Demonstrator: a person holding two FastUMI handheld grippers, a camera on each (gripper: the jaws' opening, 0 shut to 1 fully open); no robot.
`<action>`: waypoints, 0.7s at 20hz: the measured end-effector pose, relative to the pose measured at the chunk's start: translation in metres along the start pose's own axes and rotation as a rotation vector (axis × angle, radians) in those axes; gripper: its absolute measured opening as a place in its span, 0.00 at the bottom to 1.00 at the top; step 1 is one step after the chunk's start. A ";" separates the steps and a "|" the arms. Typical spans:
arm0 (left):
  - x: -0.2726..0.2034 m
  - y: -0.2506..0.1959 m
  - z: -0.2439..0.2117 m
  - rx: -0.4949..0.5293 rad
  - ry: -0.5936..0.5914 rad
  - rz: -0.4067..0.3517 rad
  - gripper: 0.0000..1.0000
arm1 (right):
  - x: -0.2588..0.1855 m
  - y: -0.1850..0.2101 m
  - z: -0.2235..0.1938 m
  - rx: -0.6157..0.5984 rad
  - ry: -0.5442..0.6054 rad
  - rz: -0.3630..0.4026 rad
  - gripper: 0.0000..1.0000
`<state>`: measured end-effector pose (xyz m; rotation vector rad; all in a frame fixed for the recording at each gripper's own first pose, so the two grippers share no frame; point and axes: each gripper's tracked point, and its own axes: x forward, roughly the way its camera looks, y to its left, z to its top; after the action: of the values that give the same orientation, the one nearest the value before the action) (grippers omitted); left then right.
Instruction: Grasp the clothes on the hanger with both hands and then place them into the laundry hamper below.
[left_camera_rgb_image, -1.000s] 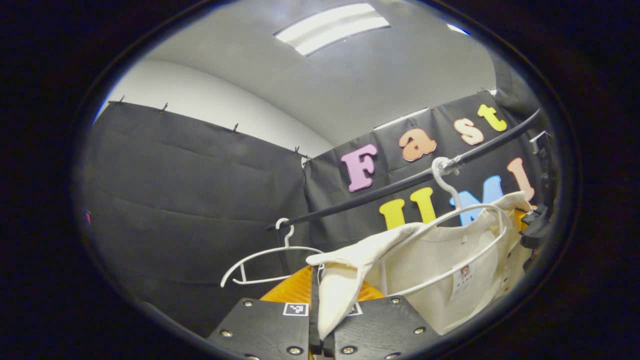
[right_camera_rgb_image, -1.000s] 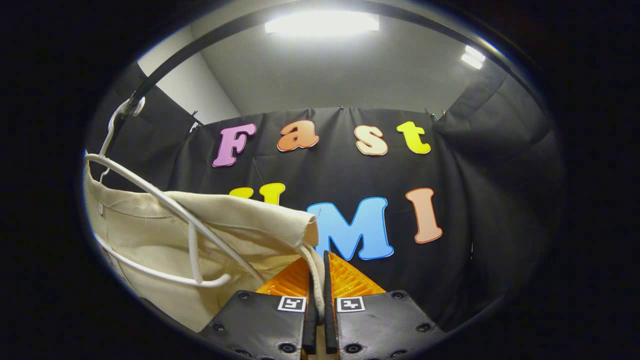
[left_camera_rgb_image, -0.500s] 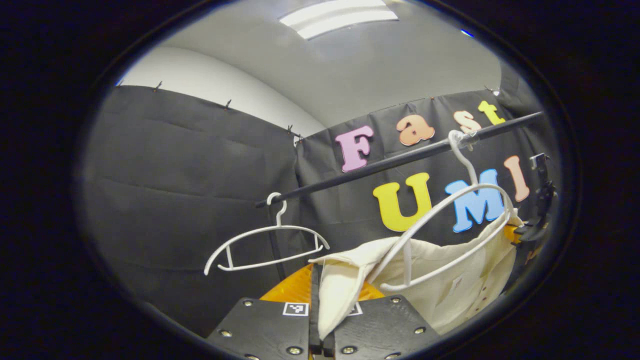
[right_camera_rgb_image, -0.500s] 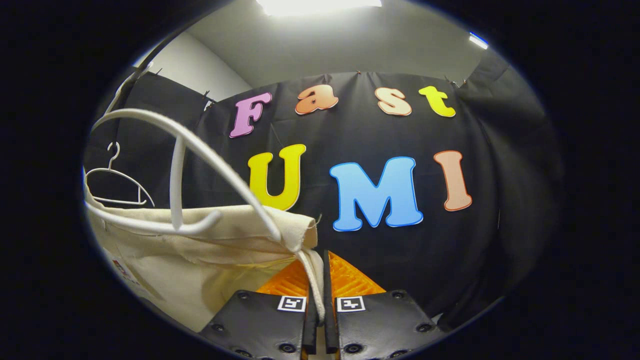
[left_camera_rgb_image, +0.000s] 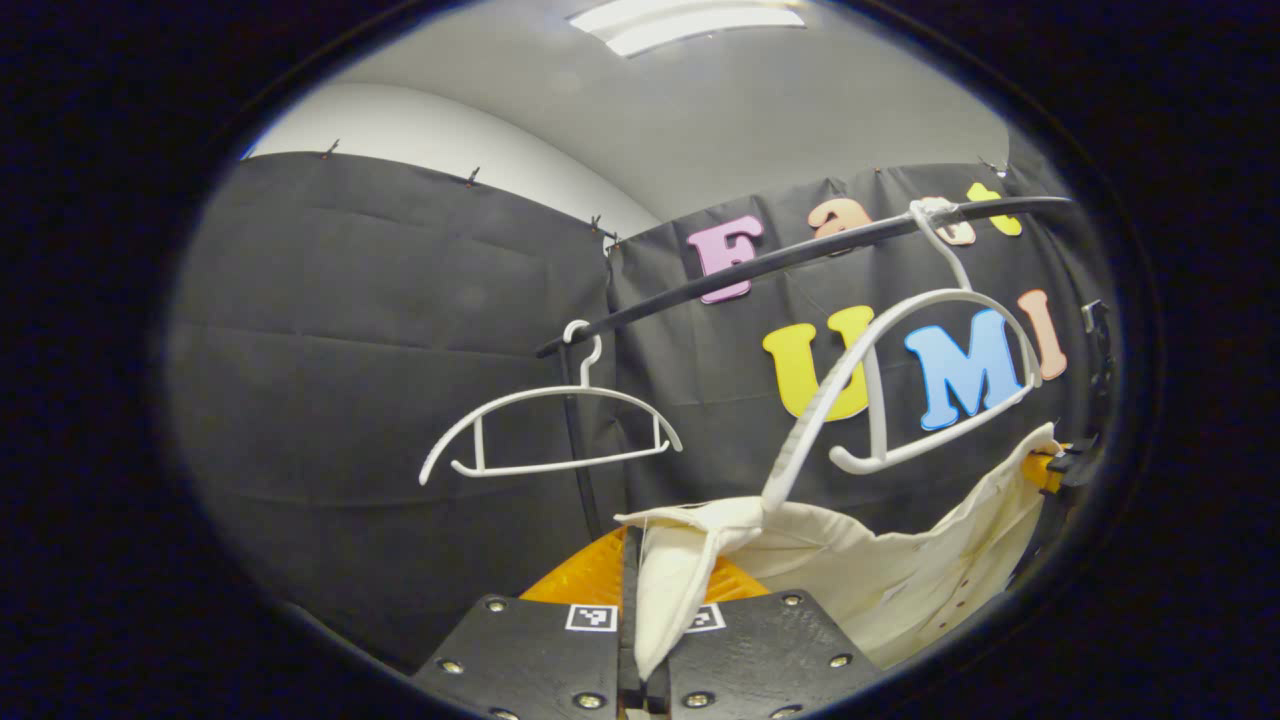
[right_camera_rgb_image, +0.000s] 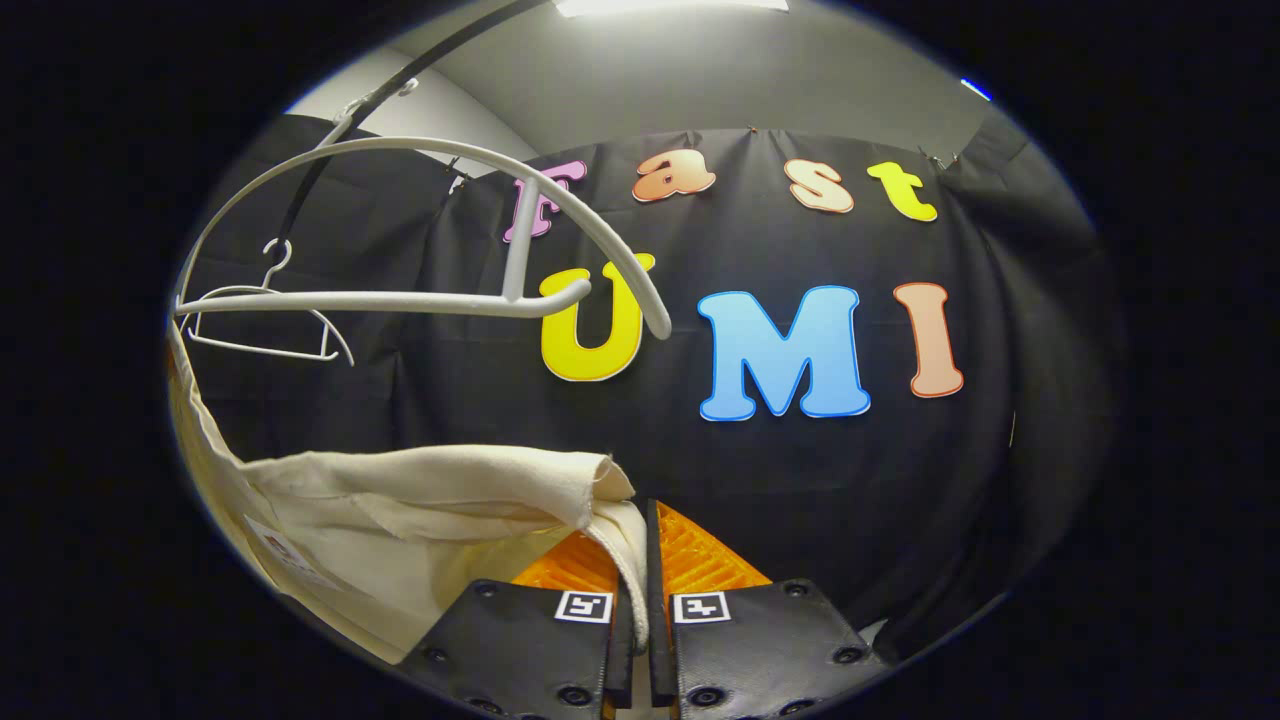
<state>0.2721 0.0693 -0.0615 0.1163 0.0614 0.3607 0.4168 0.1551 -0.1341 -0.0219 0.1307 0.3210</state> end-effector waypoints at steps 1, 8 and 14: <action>-0.004 -0.002 -0.005 0.004 0.010 -0.009 0.02 | -0.008 0.005 0.000 0.001 0.002 0.008 0.06; -0.056 -0.023 -0.011 -0.025 0.020 -0.125 0.02 | -0.078 0.056 0.020 0.016 -0.009 0.104 0.08; -0.095 -0.046 -0.011 -0.082 0.033 -0.238 0.01 | -0.141 0.106 0.027 0.027 -0.001 0.196 0.08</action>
<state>0.1987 -0.0064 -0.0741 0.0210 0.0917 0.1269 0.2539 0.2125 -0.0888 0.0175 0.1366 0.5145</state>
